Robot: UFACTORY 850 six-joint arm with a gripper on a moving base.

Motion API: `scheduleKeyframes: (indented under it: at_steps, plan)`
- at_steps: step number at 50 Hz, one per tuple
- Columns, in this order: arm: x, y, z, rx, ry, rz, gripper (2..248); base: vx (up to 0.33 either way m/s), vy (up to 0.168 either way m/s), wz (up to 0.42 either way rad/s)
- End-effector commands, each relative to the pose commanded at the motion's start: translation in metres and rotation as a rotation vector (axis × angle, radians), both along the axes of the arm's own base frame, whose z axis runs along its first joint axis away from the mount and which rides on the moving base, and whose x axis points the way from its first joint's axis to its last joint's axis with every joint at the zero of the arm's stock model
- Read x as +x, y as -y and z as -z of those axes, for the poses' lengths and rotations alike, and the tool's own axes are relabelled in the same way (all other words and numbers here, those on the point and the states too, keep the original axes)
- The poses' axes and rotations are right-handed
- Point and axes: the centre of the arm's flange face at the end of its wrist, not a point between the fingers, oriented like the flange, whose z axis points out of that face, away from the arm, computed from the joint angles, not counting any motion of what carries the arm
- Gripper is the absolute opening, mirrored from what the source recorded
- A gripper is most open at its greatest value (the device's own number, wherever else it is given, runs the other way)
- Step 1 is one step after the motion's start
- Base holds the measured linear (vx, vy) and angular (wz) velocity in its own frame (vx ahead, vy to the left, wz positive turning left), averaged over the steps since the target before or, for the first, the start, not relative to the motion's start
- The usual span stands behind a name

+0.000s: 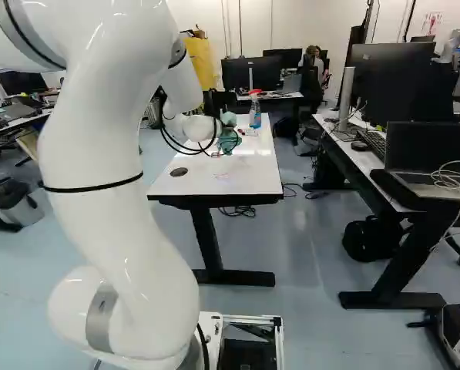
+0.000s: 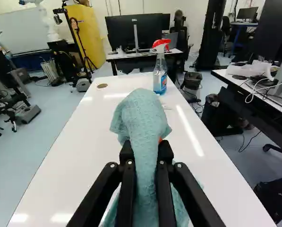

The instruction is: Clean the table with the green towel

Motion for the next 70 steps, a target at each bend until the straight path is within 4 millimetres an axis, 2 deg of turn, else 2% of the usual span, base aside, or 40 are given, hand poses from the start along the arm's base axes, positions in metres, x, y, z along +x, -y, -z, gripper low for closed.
scheduleKeyframes:
  at_steps: [43,59,70]
  plan:
    - [0.044,0.063,0.003,-0.008,0.054,0.099,47,0.000,0.000,0.000]
    - [0.047,0.088,0.003,-0.011,0.067,0.136,47,0.000,0.000,0.000]
    - [0.047,0.091,0.002,-0.016,0.090,0.142,47,0.000,0.000,0.000]
